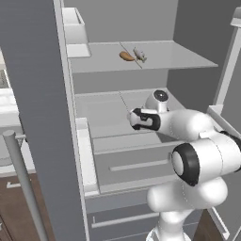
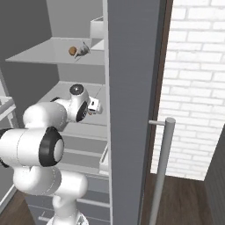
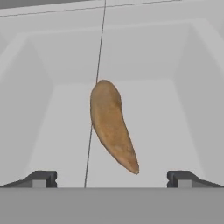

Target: Place one sweet potato and one fish in each tupperware on the nearby counter, to pack two identical lunches.

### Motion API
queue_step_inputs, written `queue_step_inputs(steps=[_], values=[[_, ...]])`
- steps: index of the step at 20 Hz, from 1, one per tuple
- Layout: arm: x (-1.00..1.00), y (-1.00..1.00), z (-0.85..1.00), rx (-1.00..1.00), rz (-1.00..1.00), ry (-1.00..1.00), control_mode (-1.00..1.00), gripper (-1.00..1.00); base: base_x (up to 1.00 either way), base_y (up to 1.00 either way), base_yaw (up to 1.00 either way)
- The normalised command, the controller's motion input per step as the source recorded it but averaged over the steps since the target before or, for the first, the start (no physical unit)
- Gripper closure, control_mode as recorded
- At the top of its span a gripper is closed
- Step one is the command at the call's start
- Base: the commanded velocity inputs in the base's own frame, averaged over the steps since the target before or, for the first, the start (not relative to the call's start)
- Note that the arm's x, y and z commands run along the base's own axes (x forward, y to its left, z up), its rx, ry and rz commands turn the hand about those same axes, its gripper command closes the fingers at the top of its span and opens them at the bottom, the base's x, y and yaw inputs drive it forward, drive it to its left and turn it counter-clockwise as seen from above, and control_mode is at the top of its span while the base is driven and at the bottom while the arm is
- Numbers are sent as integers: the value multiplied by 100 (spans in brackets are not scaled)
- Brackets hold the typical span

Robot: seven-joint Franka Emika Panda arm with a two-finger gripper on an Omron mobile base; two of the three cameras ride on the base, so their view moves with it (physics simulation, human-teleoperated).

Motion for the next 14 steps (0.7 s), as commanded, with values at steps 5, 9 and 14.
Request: queue_step_inputs(steps=[5,9,14], values=[[47,0,-21,0,2,0,-100,-100,0,0,0],[46,0,-24,0,1,0,-100,-100,0,0,0],[47,0,-25,0,2,0,-100,-100,0,0,0]])
